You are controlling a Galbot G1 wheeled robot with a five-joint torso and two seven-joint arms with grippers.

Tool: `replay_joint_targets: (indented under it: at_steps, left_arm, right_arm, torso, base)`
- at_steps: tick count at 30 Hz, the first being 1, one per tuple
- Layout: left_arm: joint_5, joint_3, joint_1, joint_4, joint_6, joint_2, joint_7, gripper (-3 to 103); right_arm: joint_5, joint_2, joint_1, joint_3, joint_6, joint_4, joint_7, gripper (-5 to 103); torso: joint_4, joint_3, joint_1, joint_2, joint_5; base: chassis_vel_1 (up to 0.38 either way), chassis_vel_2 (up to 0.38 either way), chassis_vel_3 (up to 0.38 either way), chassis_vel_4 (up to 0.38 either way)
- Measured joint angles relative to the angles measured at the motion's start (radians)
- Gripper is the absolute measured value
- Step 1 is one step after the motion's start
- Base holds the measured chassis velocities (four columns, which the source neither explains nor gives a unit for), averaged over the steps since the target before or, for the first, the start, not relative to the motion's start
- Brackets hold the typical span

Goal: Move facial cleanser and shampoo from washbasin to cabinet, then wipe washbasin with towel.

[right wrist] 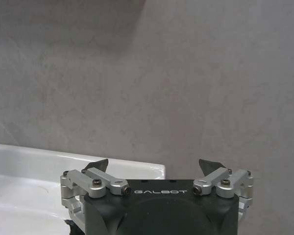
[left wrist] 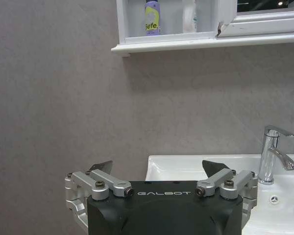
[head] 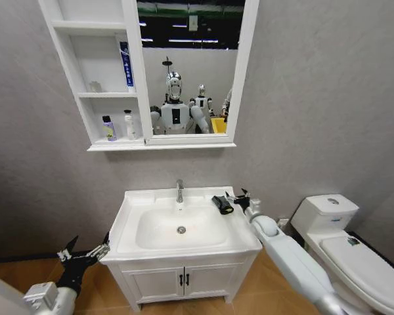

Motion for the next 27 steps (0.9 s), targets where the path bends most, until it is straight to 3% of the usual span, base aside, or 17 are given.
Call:
replay_joint_targets:
  at_steps: [3, 5, 6, 8, 10, 12, 17, 27]
  left_arm:
    - [0.0, 0.0, 0.0, 0.0, 0.0, 0.0, 0.0, 100]
    - [0.0, 0.0, 0.0, 0.0, 0.0, 0.0, 0.0, 100]
    - [0.0, 0.0, 0.0, 0.0, 0.0, 0.0, 0.0, 100]
    - [0.0, 0.0, 0.0, 0.0, 0.0, 0.0, 0.0, 100]
    - [0.0, 0.0, 0.0, 0.0, 0.0, 0.0, 0.0, 100]
    - [0.0, 0.0, 0.0, 0.0, 0.0, 0.0, 0.0, 100]
    - [0.0, 0.0, 0.0, 0.0, 0.0, 0.0, 0.0, 100]
    - [0.0, 0.0, 0.0, 0.0, 0.0, 0.0, 0.0, 100]
  right_arm:
    - [-0.004, 0.01, -0.214, 0.157, -0.015, 0.171, 0.037, 100]
    - [-0.021, 0.058, -0.397, 0.271, -0.02, 0.294, 0.046, 100]
    - [-0.021, 0.058, -0.397, 0.271, -0.02, 0.294, 0.046, 100]
    - [-0.059, 0.156, -0.616, 0.402, -0.014, 0.458, 0.047, 100]
    - [-0.072, 0.188, -0.675, 0.43, -0.009, 0.507, 0.047, 100]
    - [-0.101, 0.285, -0.819, 0.491, -0.008, 0.633, 0.054, 100]
    - [-0.155, 0.362, -0.949, 0.533, -0.025, 0.764, 0.049, 100]
    - [-0.159, 0.369, -0.982, 0.574, -0.057, 0.831, 0.06, 100]
  torso:
    - [0.0003, 0.0, 0.0, 0.0, -0.0016]
    - [-0.0003, 0.0, 0.0, 0.0, 0.0002]
    - [-0.0003, 0.0, 0.0, 0.0, 0.0002]
    - [-0.0001, 0.0, 0.0, 0.0, -0.0008]
    - [0.0003, 0.0, 0.0, 0.0, -0.0006]
    - [0.0, 0.0, 0.0, 0.0, -0.001]
    - [0.0001, 0.0, 0.0, 0.0, -0.0012]
    - [0.0005, 0.0, 0.0, 0.0, -0.0008]
  base:
    - [0.0, 0.0, 0.0, 0.0]
    - [0.0, 0.0, 0.0, 0.0]
    - [0.0, 0.0, 0.0, 0.0]
    - [0.0, 0.0, 0.0, 0.0]
    - [0.0, 0.0, 0.0, 0.0]
    - [0.0, 0.0, 0.0, 0.0]
    - [0.0, 0.0, 0.0, 0.0]
    - [0.0, 0.0, 0.0, 0.0]
